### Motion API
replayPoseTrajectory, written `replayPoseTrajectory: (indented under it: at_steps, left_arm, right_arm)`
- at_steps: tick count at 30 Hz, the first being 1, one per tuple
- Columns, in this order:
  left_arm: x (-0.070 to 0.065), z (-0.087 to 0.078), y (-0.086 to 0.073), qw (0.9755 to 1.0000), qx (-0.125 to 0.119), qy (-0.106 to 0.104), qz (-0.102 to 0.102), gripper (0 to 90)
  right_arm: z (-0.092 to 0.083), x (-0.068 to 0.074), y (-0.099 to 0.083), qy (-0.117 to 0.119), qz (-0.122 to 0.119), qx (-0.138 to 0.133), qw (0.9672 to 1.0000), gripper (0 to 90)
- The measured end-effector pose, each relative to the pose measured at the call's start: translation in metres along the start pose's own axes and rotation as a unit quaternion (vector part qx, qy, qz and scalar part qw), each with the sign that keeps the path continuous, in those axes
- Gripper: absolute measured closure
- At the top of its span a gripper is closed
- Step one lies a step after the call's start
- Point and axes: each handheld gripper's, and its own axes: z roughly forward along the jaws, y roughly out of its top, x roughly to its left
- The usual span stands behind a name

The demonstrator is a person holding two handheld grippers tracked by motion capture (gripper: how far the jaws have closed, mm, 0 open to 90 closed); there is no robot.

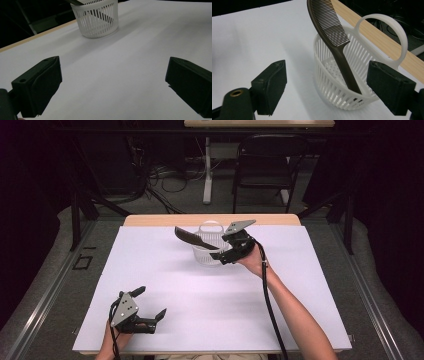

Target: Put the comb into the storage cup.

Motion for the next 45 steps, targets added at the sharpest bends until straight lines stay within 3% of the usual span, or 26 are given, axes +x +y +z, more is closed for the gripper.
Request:
replayPoseTrajectory:
  at_steps: [17,25,45]
  left_arm:
    - [0.0,-0.001,-0.001,1.0,0.003,0.003,0.0,0.9]
    - [0.001,-0.002,-0.001,1.0,0.003,0.004,0.0,0.9]
    - [0.002,-0.004,-0.001,1.0,0.0,0.005,-0.003,0.9]
  right_arm:
    - [-0.024,0.013,-0.033,-0.009,0.013,0.017,0.9997,4.7]
    - [-0.032,0.018,-0.043,-0.007,0.021,0.022,0.9995,3.9]
    - [-0.054,0.032,-0.085,-0.029,0.036,0.032,0.9984,2.3]
